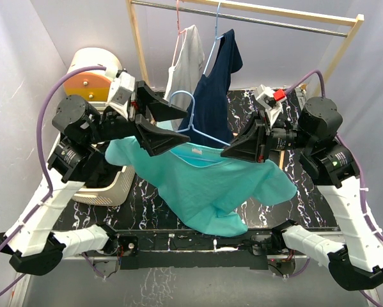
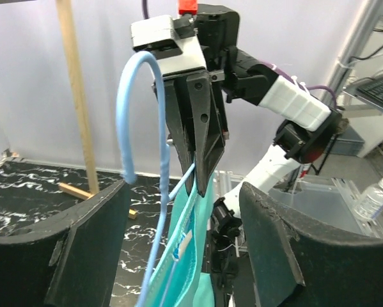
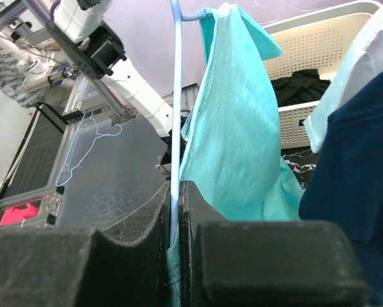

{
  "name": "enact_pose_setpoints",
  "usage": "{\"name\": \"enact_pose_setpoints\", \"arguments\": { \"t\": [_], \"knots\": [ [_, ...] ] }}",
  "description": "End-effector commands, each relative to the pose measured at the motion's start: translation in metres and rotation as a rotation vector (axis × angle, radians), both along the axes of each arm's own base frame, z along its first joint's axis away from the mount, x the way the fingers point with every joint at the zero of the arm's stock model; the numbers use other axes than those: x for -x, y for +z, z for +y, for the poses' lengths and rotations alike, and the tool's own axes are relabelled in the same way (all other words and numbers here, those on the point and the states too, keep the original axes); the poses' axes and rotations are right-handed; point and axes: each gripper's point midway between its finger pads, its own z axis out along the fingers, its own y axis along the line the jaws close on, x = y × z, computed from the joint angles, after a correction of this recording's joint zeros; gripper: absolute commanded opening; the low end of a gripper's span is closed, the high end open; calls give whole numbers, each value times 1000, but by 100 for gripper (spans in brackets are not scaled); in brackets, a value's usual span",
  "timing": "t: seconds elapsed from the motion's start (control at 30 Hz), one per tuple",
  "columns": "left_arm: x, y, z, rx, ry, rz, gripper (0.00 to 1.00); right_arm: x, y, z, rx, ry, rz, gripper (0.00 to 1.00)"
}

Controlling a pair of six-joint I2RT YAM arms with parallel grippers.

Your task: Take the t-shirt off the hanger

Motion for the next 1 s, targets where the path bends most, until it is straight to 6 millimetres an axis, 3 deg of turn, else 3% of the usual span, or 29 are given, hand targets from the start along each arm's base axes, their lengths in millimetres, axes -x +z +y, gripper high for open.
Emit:
{"name": "enact_pose_setpoints", "arguments": {
  "t": [0.0, 0.17, 0.2, 0.23, 0.27, 0.5, 0.57, 0.67, 0.8, 0.97],
  "knots": [
    [9, -3, -11, -7, -128, -17, 66, 25, 22, -4, -65, 103, -112, 8],
    [13, -7, -22, -17, -241, 28, 56, 29, 26, -5, -69, 109, -118, 8],
    [14, -6, -23, -12, -259, 29, 40, 28, 25, -5, -66, 105, -114, 8],
    [16, -4, -23, -5, -273, 23, 9, 26, 24, -5, -64, 99, -111, 8],
    [17, -3, -23, -3, -277, 23, 0, 25, 23, -5, -60, 91, -108, 8],
    [26, 12, -10, 27, -229, -6, 0, 4, -1, -6, 9, -26, -65, 8],
    [25, 14, -8, 26, -203, -4, 0, -4, -18, -10, 51, -99, -28, 22],
    [24, 17, -5, 20, -166, 17, 0, -5, -40, -20, 95, -182, -13, 57],
    [23, 20, 1, 20, -120, 26, 0, 2, -57, -42, 121, -329, -16, 68],
    [27, 24, 6, 13, -101, 22, 0, 17, -79, -61, 131, -417, 10, 69]
  ]
}}
